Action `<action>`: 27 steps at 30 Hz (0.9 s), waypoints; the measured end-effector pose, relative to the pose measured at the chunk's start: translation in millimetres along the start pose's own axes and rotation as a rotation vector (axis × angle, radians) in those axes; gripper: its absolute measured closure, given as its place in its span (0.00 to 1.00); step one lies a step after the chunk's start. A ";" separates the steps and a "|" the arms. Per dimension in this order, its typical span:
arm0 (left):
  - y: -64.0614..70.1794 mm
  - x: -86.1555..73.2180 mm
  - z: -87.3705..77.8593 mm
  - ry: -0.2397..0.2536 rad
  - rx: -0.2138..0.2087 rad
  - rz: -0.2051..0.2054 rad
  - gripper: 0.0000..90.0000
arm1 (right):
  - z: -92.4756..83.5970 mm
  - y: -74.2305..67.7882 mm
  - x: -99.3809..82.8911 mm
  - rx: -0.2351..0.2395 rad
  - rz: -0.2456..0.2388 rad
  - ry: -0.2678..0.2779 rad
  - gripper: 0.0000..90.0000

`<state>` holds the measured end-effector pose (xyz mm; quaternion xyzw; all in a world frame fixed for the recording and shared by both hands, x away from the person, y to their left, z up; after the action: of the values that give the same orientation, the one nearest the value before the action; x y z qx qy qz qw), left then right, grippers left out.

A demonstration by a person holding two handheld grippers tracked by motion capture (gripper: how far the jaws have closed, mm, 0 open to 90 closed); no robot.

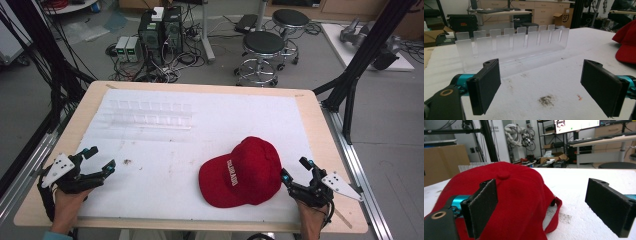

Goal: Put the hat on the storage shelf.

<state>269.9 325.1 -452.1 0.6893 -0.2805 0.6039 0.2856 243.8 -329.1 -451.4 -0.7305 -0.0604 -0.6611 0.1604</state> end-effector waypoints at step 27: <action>0.0 0.0 0.0 0.000 0.001 -0.001 0.18 | 27.0 -12.6 20.3 0.213 -0.123 -0.288 0.11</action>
<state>269.9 325.0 -452.1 0.6896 -0.2799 0.6039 0.2855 268.0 -311.3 -431.4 -0.7914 -0.1969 -0.5481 0.1859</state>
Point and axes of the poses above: each handheld gripper's, and its own axes: z roughly forward along the jaws, x roughly out of its top, y roughly to its right, the point moved 1 cm from there along z, roughly forward along the jaws, and after that the axes turned 14 degrees about -x, right-handed, at the moved point
